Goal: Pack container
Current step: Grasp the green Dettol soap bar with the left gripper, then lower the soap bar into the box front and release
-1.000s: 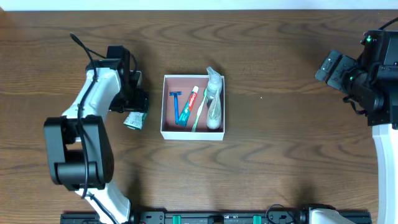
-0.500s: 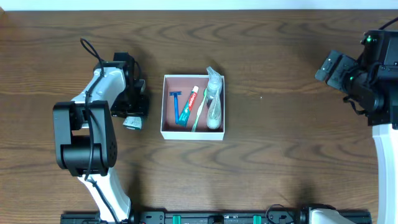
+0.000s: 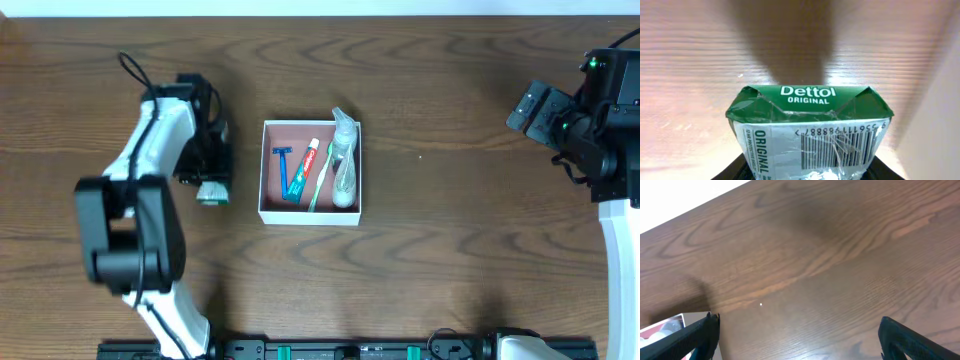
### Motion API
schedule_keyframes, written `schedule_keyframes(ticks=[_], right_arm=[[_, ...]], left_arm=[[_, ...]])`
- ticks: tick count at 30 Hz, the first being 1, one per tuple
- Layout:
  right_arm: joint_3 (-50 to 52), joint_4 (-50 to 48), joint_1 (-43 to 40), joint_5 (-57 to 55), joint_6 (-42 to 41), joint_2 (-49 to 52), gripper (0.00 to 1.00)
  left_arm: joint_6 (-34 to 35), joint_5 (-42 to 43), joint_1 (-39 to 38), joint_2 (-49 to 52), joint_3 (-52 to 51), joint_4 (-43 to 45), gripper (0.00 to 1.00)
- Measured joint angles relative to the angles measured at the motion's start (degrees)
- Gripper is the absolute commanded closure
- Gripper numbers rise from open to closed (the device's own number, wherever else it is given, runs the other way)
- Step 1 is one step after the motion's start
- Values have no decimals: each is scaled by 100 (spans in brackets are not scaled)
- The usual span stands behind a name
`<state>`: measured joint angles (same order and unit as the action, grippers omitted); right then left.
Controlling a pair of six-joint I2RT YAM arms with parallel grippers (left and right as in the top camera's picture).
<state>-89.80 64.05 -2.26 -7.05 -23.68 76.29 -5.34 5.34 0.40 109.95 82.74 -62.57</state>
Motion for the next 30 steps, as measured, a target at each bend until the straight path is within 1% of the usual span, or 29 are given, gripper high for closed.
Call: schedule_keyframes(ticks=[3, 6, 10, 15, 19, 27, 28, 30], right_arm=[[0, 0, 0, 0, 0, 0, 1], [0, 0, 0, 0, 0, 0, 1], [0, 0, 0, 0, 0, 0, 1], [0, 0, 0, 0, 0, 0, 1], [0, 2, 0, 0, 0, 0, 1], [0, 0, 0, 0, 0, 0, 1], [0, 2, 0, 0, 0, 0, 1], [-2, 0, 0, 0, 0, 0, 1]], left_arm=[[168, 291, -127, -743, 101, 9, 62], [332, 533, -485, -1480, 170, 149, 62], [522, 706, -1113, -1851, 232, 481, 62], [861, 706, -1803, -1565, 144, 966, 62], [1281, 271, -2175, -1110, -39, 1091, 62], [1805, -168, -2273, -188, -96, 1353, 61], [1845, -188, -2273, -116, -96, 1379, 60], [1891, -219, -2275, -17, -114, 1453, 54]])
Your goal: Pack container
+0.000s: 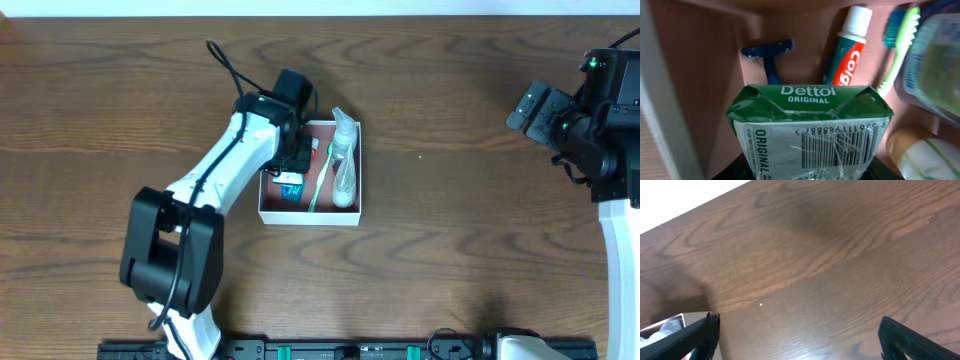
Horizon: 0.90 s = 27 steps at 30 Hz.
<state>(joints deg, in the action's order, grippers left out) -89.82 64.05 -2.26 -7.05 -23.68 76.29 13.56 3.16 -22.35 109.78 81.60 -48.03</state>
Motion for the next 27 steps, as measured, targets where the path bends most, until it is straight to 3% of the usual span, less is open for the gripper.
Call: schedule_keyframes(ticks=[5, 9, 12, 22, 24, 25, 27], right_arm=[[2, 0, 0, 0, 0, 0, 1], [2, 0, 0, 0, 0, 0, 1], [2, 2, 0, 0, 0, 0, 1], [2, 0, 0, 0, 0, 0, 1], [2, 0, 0, -2, 0, 0, 1], [2, 2, 0, 0, 0, 0, 1], [2, 0, 0, 0, 0, 0, 1]], left_arm=[[26, -35, 0, 7, -15, 42, 52], [35, -39, 0, -28, -4, -186, 35], [103, -39, 0, -216, -2, -262, 33], [122, -55, 72, -2201, 133, -579, 27], [105, -111, 223, -2710, 149, -706, 17], [94, -177, 341, -2977, 160, -780, 7], [114, -348, 599, -3445, 170, -920, 2]])
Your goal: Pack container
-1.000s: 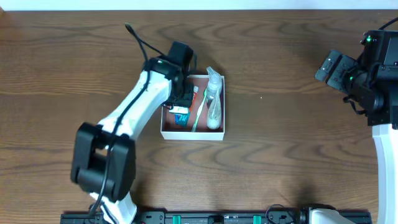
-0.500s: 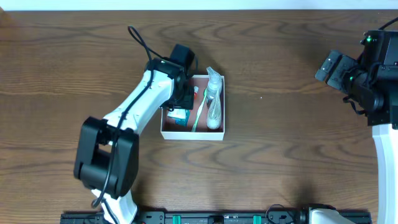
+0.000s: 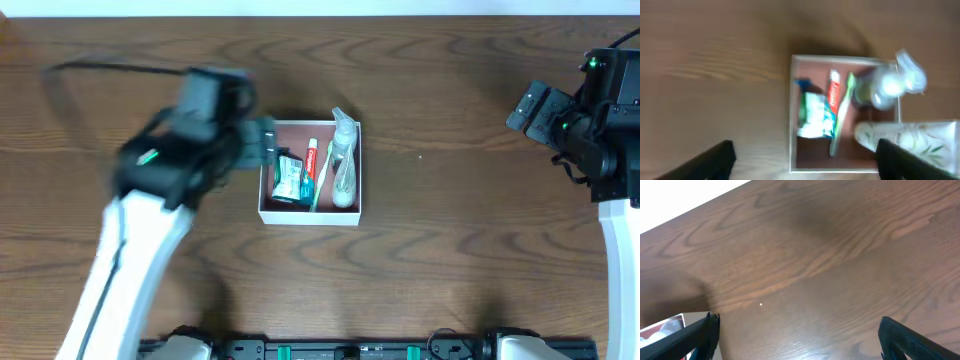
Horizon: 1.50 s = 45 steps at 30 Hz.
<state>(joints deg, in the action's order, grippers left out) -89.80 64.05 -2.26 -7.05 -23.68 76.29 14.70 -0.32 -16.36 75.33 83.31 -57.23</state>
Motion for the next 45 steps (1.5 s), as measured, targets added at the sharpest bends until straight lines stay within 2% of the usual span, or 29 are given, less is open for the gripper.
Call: schedule_keyframes(ticks=[7, 12, 35, 39, 45], right_arm=[[0, 2, 0, 0, 0, 0, 1], [0, 0, 0, 0, 0, 0, 1], [225, -61, 146, -68, 22, -221, 1], [905, -750, 551, -476, 81, -984, 1], [3012, -2802, 778, -914, 393, -3005, 1]], left_arm=[[31, -647, 1010, -1351, 26, -422, 2], [31, -793, 1268, -1805, 26, -603, 2], [31, -872, 1285, -1971, 26, -612, 2], [31, -874, 1285, -1971, 26, -625, 2], [31, -876, 1290, -1961, 31, -640, 2]])
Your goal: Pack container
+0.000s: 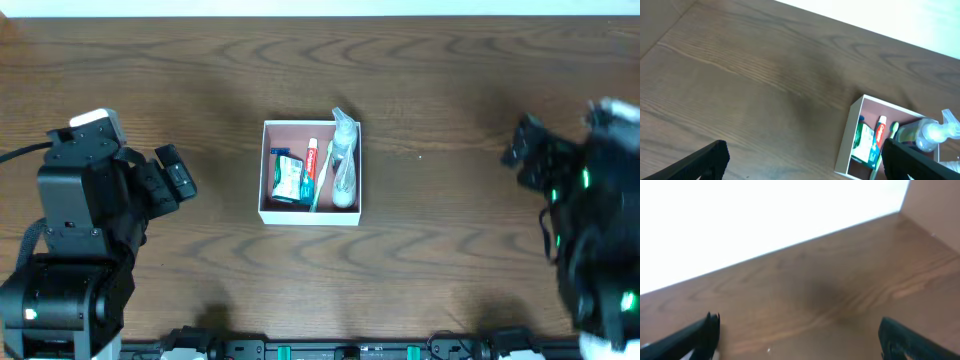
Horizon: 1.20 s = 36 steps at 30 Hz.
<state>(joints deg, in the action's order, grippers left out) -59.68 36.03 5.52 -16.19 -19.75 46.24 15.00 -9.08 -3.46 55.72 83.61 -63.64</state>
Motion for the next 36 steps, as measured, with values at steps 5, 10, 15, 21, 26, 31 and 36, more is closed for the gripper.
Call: schedule_keyframes(ticks=[5, 10, 15, 21, 26, 31, 36], right_arm=[[1672, -343, 0, 168, 444, -1285, 1], [2924, -343, 0, 387, 675, -2339, 1], [3762, -350, 0, 595, 745, -3322, 1], [4520, -365, 0, 699, 743, -4286, 1], [4833, -380, 0, 739, 743, -4524, 1], [4909, -398, 0, 743, 741, -4527, 1], [4937, -107, 0, 743, 741, -4529, 1]], left_arm=[[0, 0, 0, 2, 0, 0, 2], [0, 0, 0, 4, 0, -2, 2], [0, 0, 0, 4, 0, -2, 2], [0, 0, 0, 4, 0, -2, 2], [0, 2, 0, 4, 0, -2, 2], [0, 0, 0, 4, 0, -2, 2], [0, 0, 0, 4, 0, -2, 2]])
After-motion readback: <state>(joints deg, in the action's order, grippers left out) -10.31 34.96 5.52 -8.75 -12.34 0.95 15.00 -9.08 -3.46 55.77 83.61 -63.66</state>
